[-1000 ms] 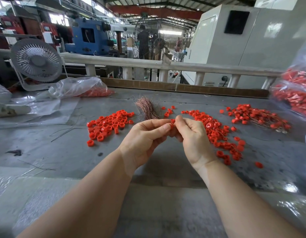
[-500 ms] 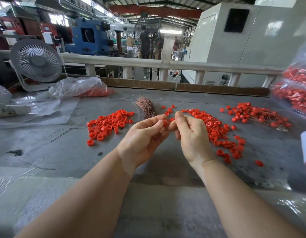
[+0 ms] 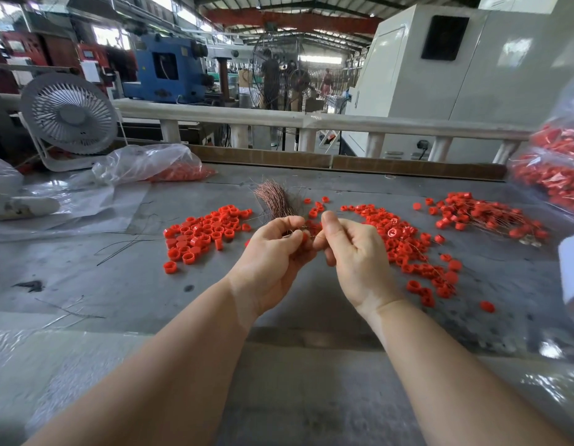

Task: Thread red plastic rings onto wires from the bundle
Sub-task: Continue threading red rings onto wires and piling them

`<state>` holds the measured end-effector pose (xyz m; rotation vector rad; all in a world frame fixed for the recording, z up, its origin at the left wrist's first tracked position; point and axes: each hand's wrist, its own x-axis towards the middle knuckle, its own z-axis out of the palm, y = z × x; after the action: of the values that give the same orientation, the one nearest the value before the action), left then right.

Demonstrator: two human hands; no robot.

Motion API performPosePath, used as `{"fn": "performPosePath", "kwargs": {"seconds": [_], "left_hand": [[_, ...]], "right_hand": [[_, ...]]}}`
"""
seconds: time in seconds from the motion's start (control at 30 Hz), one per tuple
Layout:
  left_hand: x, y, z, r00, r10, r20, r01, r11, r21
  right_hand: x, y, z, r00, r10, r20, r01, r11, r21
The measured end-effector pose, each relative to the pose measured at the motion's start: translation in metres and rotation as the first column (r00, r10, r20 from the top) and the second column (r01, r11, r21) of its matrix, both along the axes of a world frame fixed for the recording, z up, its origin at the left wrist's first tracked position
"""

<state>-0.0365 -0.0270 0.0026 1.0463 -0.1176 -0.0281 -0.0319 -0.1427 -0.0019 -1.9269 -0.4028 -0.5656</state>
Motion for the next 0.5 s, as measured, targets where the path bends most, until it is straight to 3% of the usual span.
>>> {"fn": "performPosePath", "kwargs": {"seconds": [0.5], "left_hand": [[0.0023, 0.0061, -0.0046, 0.993, 0.086, 0.086, -0.084, 0.996, -0.032]], "right_hand": [[0.0010, -0.0003, 0.0000, 0.999, -0.005, 0.038, 0.005, 1.000, -0.008]]}}
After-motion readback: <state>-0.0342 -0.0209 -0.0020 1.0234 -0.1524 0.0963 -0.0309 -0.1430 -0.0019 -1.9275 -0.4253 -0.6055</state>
